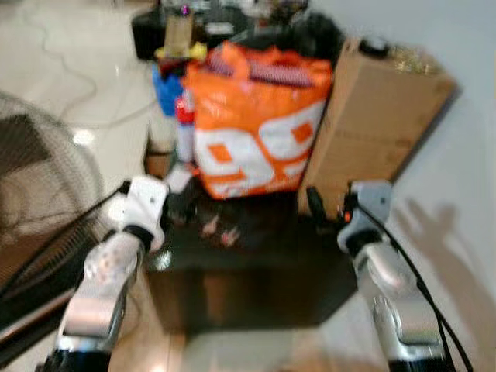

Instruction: Hang keys on a hook

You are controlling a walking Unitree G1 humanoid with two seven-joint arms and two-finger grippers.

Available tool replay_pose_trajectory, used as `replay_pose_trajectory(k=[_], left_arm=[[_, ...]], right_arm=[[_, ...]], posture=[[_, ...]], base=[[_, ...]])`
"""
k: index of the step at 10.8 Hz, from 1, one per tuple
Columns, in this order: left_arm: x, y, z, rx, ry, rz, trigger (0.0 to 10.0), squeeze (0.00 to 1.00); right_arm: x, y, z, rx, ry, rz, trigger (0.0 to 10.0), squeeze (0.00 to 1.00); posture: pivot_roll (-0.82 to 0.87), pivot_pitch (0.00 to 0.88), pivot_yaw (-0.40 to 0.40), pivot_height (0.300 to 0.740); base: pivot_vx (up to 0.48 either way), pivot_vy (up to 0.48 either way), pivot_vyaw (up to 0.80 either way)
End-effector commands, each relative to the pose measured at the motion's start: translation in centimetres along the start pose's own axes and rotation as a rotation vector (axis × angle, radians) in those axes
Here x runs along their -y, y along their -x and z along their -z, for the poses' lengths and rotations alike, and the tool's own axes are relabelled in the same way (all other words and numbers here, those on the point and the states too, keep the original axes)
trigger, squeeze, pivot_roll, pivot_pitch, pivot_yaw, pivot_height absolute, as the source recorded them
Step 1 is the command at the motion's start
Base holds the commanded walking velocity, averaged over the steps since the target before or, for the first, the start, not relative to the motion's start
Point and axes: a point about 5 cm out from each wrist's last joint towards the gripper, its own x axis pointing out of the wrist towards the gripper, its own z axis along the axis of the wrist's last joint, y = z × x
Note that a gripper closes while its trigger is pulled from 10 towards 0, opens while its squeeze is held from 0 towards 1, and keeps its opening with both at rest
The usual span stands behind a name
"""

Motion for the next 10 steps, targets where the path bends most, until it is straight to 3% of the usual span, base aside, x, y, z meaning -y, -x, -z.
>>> replay_pose_trajectory(k=[1, 2, 7, 9, 10], left_arm=[[0.8, -0.4, -0.5, 0.015, 0.0, 0.033, 10.0, 0.0], [0.7, -0.3, -0.3, 0.009, -0.012, 0.04, 10.0, 0.0], [0.4, -0.3, -0.2, 0.001, -0.024, 0.044, 10.0, 0.0], [0.5, -0.4, -0.2, -0.002, -0.025, 0.053, 10.0, 0.0], [0.6, -0.4, 0.1, -0.013, -0.019, 0.078, 10.0, 0.0]], right_arm=[[1.2, 0.2, 0.1, -0.014, 0.012, 0.036, 10.0, 1.0], [1.0, 0.2, 0.6, -0.051, 0.058, -0.009, 10.0, 1.0], [1.1, 0.6, 1.4, -0.107, 0.098, -0.103, 10.0, 1.0], [1.6, 0.8, 1.9, -0.169, 0.189, -0.199, 10.0, 1.0], [1.9, 0.9, 1.9, -0.213, 0.303, -0.308, 10.0, 1.0]], posture=[[0.03, 0.0, -0.072, 0.74], [0.03, 0.0, -0.074, 0.74], [0.03, 0.0, -0.072, 0.74], [0.03, 0.0, -0.071, 0.74], [0.02, 0.0, -0.069, 0.74]], base=[[0.364, 0.0, 0.0], [0.36, 0.0, 0.0], [0.361, 0.0, 0.8], [0.341, 0.0, 0.0], [0.0, 0.0, 0.0]])
